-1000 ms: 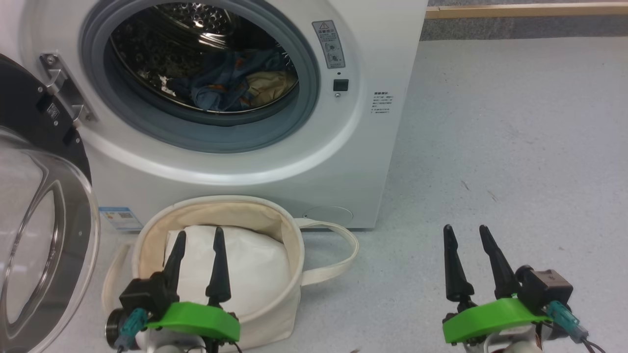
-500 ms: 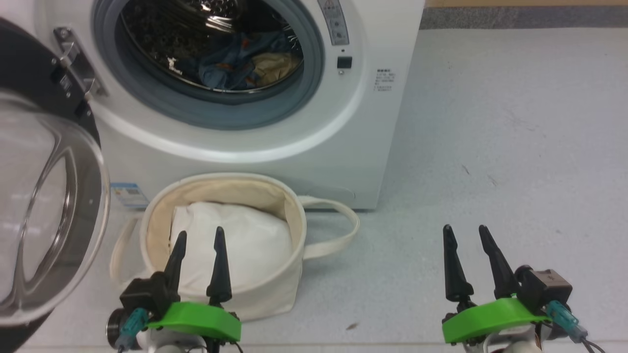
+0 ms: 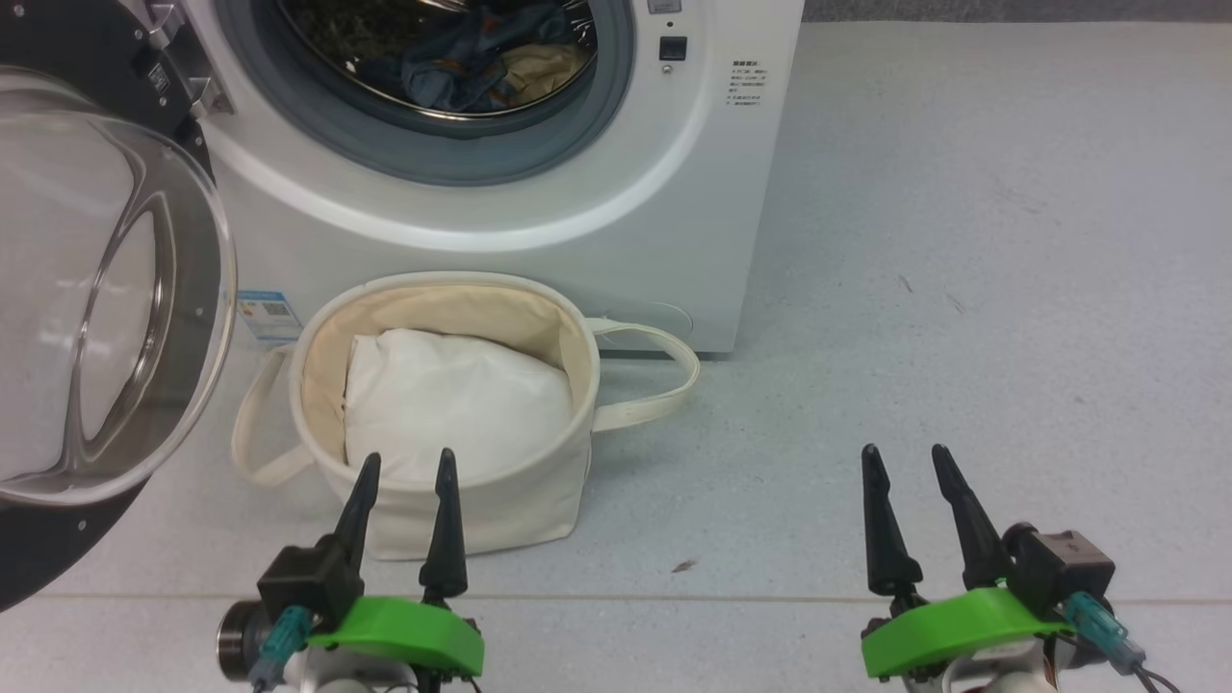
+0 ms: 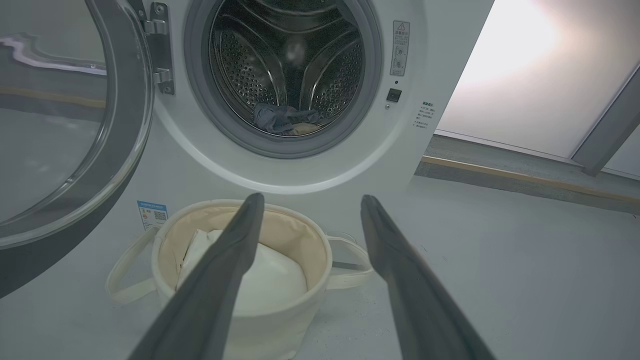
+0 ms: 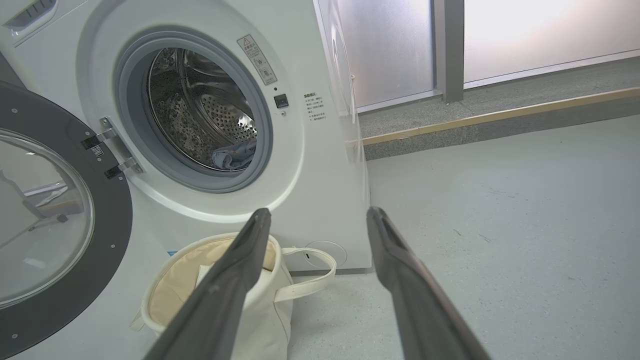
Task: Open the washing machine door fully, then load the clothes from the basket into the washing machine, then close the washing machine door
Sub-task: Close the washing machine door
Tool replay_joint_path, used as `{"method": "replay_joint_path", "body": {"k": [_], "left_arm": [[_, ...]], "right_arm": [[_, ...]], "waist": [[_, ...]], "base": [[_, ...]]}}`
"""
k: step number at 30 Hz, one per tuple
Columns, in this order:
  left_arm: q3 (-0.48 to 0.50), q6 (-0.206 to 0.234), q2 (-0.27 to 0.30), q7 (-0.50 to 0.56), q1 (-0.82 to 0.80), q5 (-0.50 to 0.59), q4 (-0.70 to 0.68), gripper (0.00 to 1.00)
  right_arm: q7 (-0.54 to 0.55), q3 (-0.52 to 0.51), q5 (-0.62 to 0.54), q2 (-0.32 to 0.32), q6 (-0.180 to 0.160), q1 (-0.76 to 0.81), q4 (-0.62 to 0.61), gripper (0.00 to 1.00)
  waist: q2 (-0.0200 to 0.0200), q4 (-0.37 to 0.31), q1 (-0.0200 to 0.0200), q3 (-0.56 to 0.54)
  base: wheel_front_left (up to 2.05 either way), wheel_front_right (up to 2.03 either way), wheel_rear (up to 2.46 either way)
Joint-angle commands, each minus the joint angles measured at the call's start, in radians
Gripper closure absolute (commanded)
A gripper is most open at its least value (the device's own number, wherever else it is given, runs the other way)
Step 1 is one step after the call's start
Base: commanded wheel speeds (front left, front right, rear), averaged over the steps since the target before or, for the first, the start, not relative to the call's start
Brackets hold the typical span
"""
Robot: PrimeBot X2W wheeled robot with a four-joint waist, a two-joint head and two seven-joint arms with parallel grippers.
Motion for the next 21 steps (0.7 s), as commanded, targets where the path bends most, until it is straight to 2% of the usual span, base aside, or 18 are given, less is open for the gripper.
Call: {"method": "replay_joint_path", "body": {"k": [1, 10, 21], "left_arm": [[0.028, 0.007, 0.012, -0.005, -0.041, 0.01, -0.033, 0.0], [0.01, 0.013, 0.012, -0.005, -0.05, 0.006, -0.043, 0.0], [0.011, 0.023, 0.012, -0.005, -0.039, 0.012, -0.059, 0.0]], "right_arm": [[-0.005, 0.027, -0.008, -0.002, 0.008, -0.029, -0.03, 0.0], [-0.005, 0.038, -0.008, -0.002, 0.008, -0.03, -0.048, 0.0], [-0.005, 0.07, -0.007, -0.002, 0.008, -0.033, -0.076, 0.0]], "waist": [[0.0, 0.002, 0.0003, 0.0], [0.0, 0.065, 0.0003, 0.009], [0.0, 0.242, 0.0003, 0.022]], "base": [[-0.46, 0.46, 0.0], [-0.06, 0.06, 0.0], [0.0, 0.0, 0.0]]}}
